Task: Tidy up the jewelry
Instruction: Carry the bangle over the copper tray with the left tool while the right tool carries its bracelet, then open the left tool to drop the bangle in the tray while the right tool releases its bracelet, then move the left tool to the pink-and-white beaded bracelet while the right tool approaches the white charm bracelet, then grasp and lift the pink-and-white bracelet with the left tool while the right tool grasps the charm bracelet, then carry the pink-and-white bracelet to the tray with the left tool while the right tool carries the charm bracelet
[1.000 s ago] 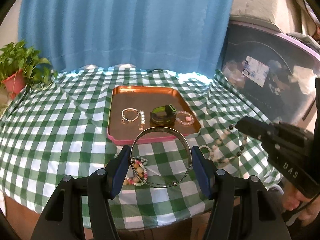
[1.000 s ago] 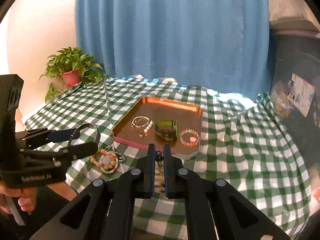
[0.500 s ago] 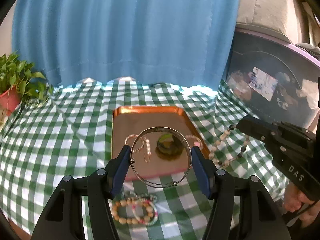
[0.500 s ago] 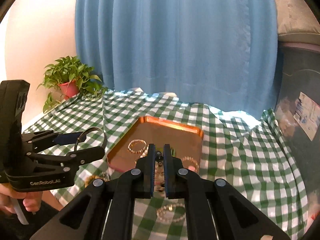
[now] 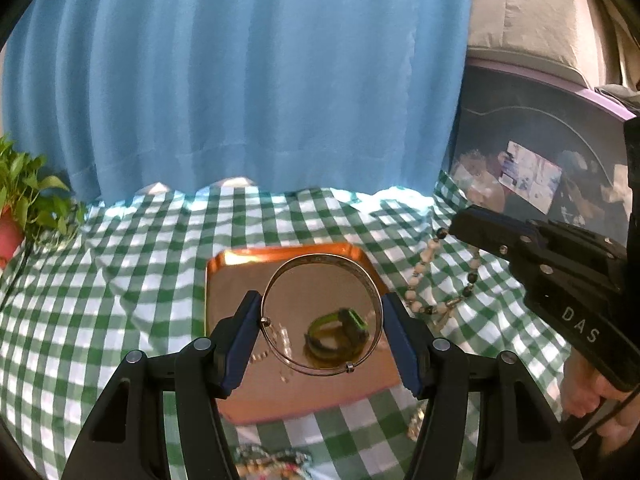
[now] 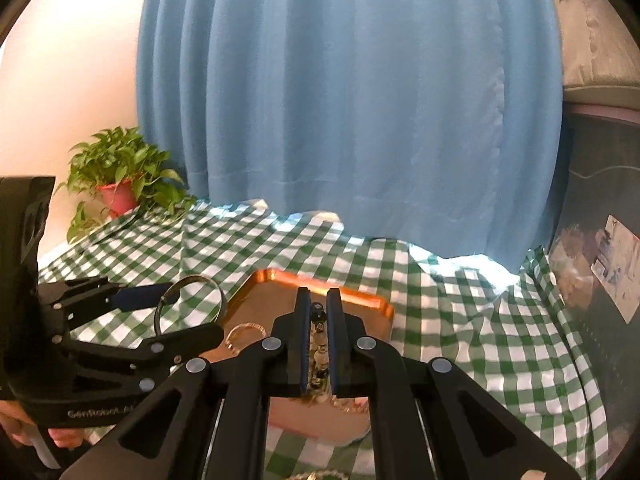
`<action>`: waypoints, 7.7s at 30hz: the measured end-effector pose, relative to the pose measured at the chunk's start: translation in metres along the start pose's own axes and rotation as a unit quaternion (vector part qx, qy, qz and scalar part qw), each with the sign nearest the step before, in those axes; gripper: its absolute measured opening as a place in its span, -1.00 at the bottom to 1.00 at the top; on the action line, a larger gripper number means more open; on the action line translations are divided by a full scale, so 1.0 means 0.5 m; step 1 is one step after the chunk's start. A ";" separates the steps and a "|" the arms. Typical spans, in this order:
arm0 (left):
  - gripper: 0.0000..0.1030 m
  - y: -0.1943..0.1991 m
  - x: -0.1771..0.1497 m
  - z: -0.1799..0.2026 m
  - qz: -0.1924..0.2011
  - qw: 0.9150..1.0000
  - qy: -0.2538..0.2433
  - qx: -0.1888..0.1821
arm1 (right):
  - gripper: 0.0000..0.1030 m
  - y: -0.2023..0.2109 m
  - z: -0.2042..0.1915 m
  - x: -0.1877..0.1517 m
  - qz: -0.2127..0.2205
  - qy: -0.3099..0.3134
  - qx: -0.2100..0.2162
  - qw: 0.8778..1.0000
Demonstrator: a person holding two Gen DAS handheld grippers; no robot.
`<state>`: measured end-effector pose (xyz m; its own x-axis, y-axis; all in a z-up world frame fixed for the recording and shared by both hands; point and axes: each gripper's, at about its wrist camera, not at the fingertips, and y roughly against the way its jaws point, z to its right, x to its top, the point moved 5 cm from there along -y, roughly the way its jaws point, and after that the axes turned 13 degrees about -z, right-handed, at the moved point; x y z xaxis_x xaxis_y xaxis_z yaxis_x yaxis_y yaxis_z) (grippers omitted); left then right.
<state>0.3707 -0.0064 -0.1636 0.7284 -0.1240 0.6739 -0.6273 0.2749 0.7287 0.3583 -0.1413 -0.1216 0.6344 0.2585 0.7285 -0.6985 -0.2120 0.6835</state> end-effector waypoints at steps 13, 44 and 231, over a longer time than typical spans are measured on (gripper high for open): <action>0.18 -0.104 0.068 -0.055 0.014 0.998 0.042 -0.037 | -0.88 -0.086 0.038 0.028 0.009 -0.006 -0.005 1.000; 0.19 -0.383 0.038 -0.228 -0.146 0.979 0.141 0.011 | -0.88 -0.353 0.084 -0.016 -0.095 -0.062 0.036 0.993; -0.87 0.274 -0.107 0.002 0.058 0.997 0.042 -0.012 | -0.91 0.224 -0.085 -0.112 0.016 -0.007 0.015 1.000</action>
<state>0.2452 0.0372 -0.0997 0.6719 -0.0102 0.7406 -0.7030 0.3059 0.6420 0.2302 -0.1396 -0.0878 0.6167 0.2380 0.7503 -0.7080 -0.2490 0.6609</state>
